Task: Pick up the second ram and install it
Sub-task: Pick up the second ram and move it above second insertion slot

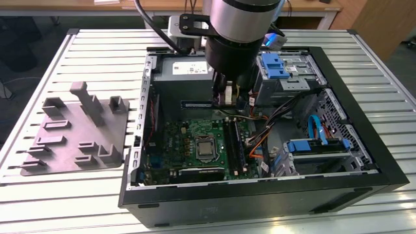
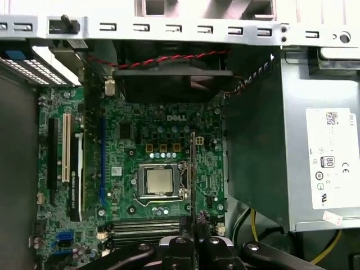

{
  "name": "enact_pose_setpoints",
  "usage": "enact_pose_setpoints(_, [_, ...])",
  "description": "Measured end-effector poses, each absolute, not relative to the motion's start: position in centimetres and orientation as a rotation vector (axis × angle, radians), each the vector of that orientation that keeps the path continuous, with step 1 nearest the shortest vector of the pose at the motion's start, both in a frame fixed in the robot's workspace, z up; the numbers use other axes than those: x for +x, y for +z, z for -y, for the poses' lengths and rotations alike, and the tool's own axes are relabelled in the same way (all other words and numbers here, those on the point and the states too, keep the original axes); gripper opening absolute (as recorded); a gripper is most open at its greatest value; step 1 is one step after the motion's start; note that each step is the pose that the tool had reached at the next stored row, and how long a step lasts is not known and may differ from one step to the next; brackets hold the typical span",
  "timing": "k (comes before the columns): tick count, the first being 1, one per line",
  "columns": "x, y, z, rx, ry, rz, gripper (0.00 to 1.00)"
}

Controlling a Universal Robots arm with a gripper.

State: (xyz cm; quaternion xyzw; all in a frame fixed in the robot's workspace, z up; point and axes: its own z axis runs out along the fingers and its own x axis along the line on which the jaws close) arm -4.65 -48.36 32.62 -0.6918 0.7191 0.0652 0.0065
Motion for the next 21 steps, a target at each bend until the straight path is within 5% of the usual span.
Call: enact_pose_setpoints(21, [-4.6,31.0,48.6,-2.165,0.204,-2.25,0.14])
